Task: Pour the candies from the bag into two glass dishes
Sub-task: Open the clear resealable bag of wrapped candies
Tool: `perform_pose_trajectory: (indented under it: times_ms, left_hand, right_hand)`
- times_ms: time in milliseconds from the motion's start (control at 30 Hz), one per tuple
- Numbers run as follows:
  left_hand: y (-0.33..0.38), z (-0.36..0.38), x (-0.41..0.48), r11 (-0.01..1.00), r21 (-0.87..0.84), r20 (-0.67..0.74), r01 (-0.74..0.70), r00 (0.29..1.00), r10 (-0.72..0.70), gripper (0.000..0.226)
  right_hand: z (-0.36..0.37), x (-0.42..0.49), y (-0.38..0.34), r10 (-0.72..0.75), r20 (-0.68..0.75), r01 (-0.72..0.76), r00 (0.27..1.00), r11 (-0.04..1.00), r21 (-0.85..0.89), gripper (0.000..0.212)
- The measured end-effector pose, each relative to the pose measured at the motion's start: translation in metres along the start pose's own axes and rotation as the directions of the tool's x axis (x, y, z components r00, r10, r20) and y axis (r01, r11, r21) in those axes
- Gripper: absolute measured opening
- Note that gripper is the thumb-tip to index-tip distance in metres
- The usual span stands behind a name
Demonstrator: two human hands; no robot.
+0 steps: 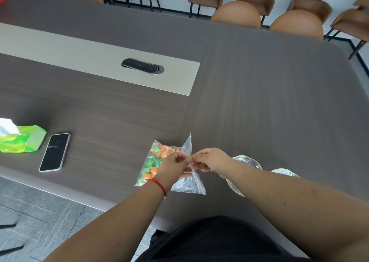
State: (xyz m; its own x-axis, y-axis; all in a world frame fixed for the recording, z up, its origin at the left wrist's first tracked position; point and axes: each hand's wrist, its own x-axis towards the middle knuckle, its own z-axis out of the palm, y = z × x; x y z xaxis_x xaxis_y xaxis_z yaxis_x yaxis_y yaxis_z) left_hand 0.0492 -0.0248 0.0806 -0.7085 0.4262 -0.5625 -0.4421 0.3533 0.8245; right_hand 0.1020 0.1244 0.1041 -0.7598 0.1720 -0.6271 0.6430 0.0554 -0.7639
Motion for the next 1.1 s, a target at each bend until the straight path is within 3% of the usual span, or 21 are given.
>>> perform_pose_trajectory:
  times_ms: [167, 367, 500, 700, 767, 933, 1000, 1100]
  left_hand:
    - [0.005, -0.001, -0.003, 0.999, 0.007, -0.028, 0.037, 0.999, -0.037, 0.019]
    - [0.006, -0.001, -0.007, 0.969, 0.243, -0.056, -0.042, 0.997, 0.057, 0.017]
    - [0.006, -0.001, -0.011, 0.819, 0.557, -0.025, -0.135, 0.984, 0.179, 0.02]
    - [0.01, 0.0, -0.011, 0.73, 0.675, -0.057, -0.104, 0.98, 0.193, 0.015]
    - [0.014, -0.009, -0.011, 0.657, 0.749, -0.079, -0.088, 0.972, 0.22, 0.017]
    - [0.03, -0.04, -0.008, 0.48, 0.876, -0.117, -0.047, 0.945, 0.306, 0.025]
    - [0.036, -0.044, -0.01, 0.397, 0.916, -0.081, -0.051, 0.948, 0.308, 0.03]
    - [0.044, -0.045, -0.01, 0.229, 0.971, -0.003, -0.066, 0.958, 0.287, 0.021]
  right_hand:
    - [0.001, -0.001, 0.0, -0.019, 0.015, 0.019, 1.0, 1.0, -0.008, 0.01]
    - [0.002, -0.005, -0.002, -0.024, 0.013, 0.025, 1.0, 0.997, -0.069, 0.012]
    - [0.006, -0.005, -0.003, 0.007, -0.008, -0.007, 1.0, 0.995, -0.103, 0.013]
    - [0.015, -0.002, -0.001, 0.035, -0.154, -0.073, 0.987, 0.966, -0.249, 0.013]
    - [0.008, -0.001, 0.001, 0.054, -0.21, -0.116, 0.976, 0.949, -0.294, 0.013]
    - [-0.028, -0.006, 0.014, -0.002, -0.315, -0.214, 0.949, 0.73, -0.649, 0.025]
    - [-0.035, -0.007, 0.018, -0.057, -0.334, -0.215, 0.941, 0.662, -0.719, 0.024]
    - [-0.037, -0.005, 0.02, -0.15, -0.31, -0.176, 0.939, 0.566, -0.806, 0.021]
